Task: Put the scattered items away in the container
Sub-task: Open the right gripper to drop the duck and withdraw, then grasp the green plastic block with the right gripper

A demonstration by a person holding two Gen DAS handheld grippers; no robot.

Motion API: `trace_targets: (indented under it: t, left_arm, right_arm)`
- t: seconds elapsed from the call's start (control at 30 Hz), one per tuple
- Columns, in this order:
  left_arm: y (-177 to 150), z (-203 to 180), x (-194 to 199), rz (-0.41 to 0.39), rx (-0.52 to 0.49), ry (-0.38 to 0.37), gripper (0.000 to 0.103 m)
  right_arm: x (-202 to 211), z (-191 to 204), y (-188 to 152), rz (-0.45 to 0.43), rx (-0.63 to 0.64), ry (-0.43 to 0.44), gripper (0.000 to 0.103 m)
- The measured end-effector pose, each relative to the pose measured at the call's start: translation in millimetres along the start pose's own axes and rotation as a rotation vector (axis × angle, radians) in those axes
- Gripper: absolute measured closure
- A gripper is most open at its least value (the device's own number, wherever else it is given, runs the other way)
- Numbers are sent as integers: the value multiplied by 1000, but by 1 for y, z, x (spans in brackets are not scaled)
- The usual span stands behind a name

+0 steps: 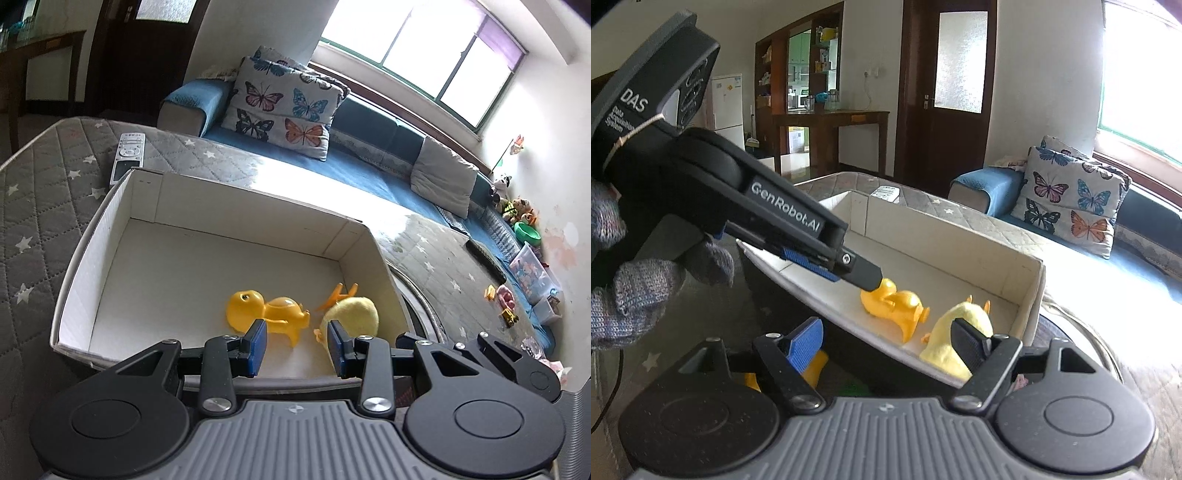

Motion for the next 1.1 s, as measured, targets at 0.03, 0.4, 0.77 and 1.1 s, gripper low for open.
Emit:
trace_targets:
  t: [0.03, 0.4, 0.77, 1.1]
  left_arm:
    - [-2, -2, 2, -3, -3, -1, 64]
    - [-29, -15, 16, -2, -4, -14, 64]
    - [-50, -26, 11, 43, 7, -22, 64]
    - [-60, -32, 4, 74, 23, -25, 64]
  right_arm:
    - [3, 1, -2, 0, 0, -3, 25]
    - [17, 2, -32, 31, -60, -30, 27]
    - [9, 12, -56, 92, -97, -7, 40]
    - [16, 9, -62, 103, -100, -40, 49]
Point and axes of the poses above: each gripper's, at about its wrist camera, not at the fingertips, and x roughly against the way its jaws point, z to its left, y to its top, the point moved 6 cm from there along -x, roughly the way its jaws point, and after that the axes turned 4 degrees about -z, right-handed, at the moved point
